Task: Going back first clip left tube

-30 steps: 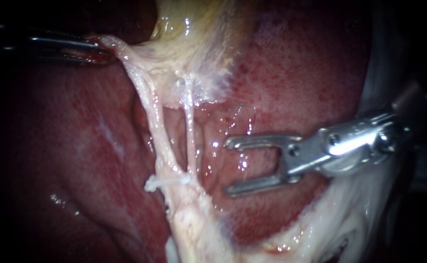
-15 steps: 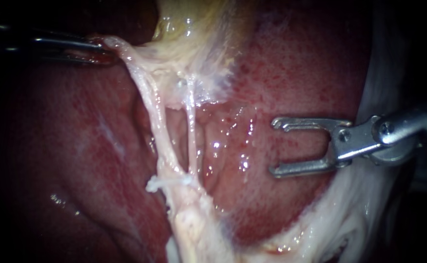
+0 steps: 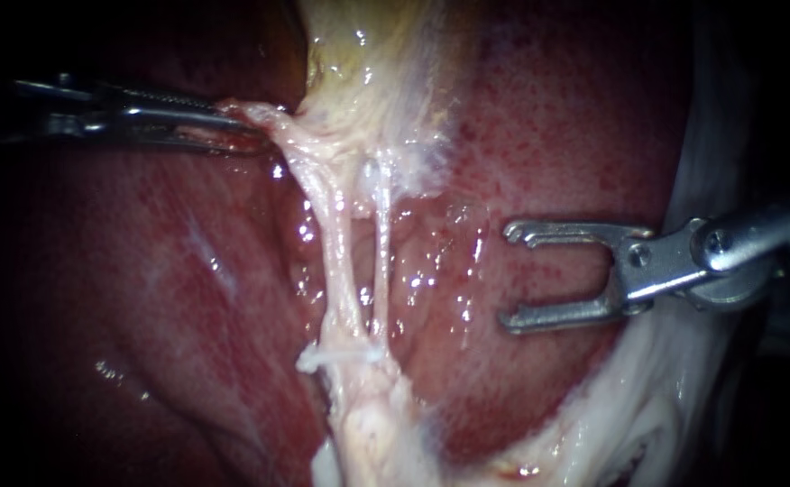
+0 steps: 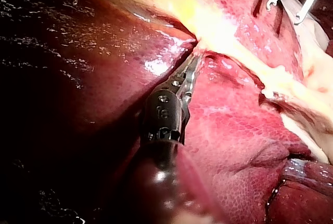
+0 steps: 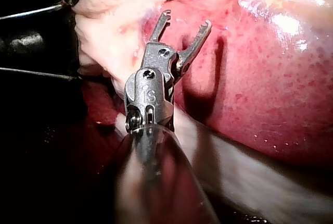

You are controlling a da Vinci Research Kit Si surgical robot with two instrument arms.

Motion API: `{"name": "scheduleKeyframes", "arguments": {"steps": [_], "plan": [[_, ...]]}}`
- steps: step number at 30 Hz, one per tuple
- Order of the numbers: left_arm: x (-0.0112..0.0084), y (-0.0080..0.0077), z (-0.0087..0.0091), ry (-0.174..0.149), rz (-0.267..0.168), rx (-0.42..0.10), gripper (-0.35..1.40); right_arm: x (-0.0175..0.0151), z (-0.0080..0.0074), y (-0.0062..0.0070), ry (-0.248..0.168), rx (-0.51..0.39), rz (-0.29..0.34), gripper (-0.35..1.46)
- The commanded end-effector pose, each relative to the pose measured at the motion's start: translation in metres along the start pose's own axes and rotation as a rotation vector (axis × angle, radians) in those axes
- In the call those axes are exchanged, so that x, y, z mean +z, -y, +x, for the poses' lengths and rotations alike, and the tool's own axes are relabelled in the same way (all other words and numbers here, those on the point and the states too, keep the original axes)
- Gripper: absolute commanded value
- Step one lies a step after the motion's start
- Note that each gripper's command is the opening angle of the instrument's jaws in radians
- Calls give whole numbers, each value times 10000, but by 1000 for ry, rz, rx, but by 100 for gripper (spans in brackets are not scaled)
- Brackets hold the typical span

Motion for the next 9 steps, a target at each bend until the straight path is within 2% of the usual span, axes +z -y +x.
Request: {"name": "scheduleKeyframes", "arguments": {"steps": [1, 9], "plan": [[1, 0, 0, 1, -1, 1, -35, 0, 0, 0, 0, 0, 0, 50], [0, -2, 0, 2, -3, 2, -35, 1, 2, 3, -2, 0, 12, 50]]}}
